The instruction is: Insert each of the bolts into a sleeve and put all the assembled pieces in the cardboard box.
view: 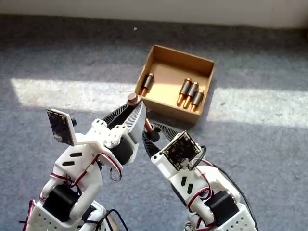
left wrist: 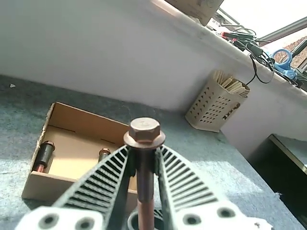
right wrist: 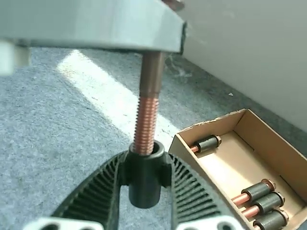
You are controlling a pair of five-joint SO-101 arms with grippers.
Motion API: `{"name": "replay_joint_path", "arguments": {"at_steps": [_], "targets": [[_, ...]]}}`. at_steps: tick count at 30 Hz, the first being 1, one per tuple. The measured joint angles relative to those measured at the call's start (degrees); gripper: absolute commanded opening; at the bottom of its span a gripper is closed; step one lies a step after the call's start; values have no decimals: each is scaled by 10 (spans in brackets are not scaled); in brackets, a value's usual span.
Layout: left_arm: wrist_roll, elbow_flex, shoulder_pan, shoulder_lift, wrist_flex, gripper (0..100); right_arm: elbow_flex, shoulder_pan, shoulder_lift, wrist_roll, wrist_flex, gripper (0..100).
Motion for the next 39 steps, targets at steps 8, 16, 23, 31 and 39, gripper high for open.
{"name": "replay_joint_path", "arguments": {"at_steps": [8,16,23,31,39], "targets": [[0,3,0,6,-2,6,0,-2,0,0,3,6],[-2,42,4,2,-35,6,1,-3,-34,0,4,5],[-2,50,15,-11,-48,6,1,-8,-79,9,25,5],[-52,102,69,-127,6,8,0,-13,-89,11,24,5],[-84,122,72,-173,98,255,2,-15,-86,12,25,5]]}}
